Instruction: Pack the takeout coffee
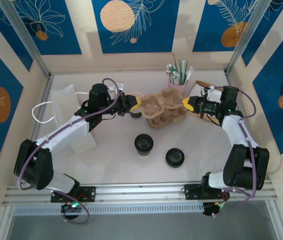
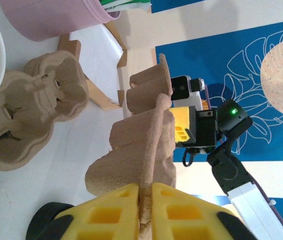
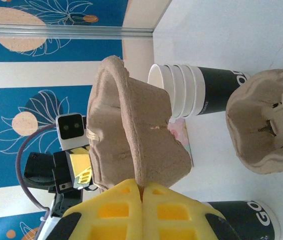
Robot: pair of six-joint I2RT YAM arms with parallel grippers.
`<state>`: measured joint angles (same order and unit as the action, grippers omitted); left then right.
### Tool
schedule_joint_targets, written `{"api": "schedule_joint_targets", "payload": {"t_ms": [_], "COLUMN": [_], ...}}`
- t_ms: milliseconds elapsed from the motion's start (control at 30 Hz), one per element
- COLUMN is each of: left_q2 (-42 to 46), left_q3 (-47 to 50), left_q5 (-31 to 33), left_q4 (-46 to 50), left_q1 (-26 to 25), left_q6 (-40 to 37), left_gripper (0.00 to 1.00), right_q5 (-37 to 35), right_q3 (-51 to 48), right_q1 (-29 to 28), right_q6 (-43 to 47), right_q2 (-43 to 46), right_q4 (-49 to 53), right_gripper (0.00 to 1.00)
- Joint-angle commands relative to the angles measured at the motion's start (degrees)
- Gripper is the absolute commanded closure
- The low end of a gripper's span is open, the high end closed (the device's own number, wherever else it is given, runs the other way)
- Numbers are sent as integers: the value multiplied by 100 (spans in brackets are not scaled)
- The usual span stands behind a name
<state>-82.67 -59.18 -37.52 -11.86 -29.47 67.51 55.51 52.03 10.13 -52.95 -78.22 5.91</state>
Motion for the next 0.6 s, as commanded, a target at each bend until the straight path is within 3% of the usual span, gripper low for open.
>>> {"api": "schedule_joint_targets", "payload": {"t_ms": [0, 200, 400, 567], "left_q2": [31, 57, 124, 213], "left_q3": [39, -89, -227, -378], "left_q5": [-238, -196, -109, 9], "left_q4": [-296, 17, 447, 911], "left_q1": [-13, -10, -11, -19], "left_q6": [-38, -276, -568, -850], "left_gripper": [92, 100, 100, 100], "right_q5": [177, 128, -261, -969], "right_q3": [122, 201, 426, 629], "right_q1": [-56, -42, 6, 81], "right_q6": [192, 437, 1137, 1837], "right_q2": [-13, 47, 315, 676], "right_q4": [316, 684, 1729, 2822], "right_gripper": [100, 99, 64, 43]}}
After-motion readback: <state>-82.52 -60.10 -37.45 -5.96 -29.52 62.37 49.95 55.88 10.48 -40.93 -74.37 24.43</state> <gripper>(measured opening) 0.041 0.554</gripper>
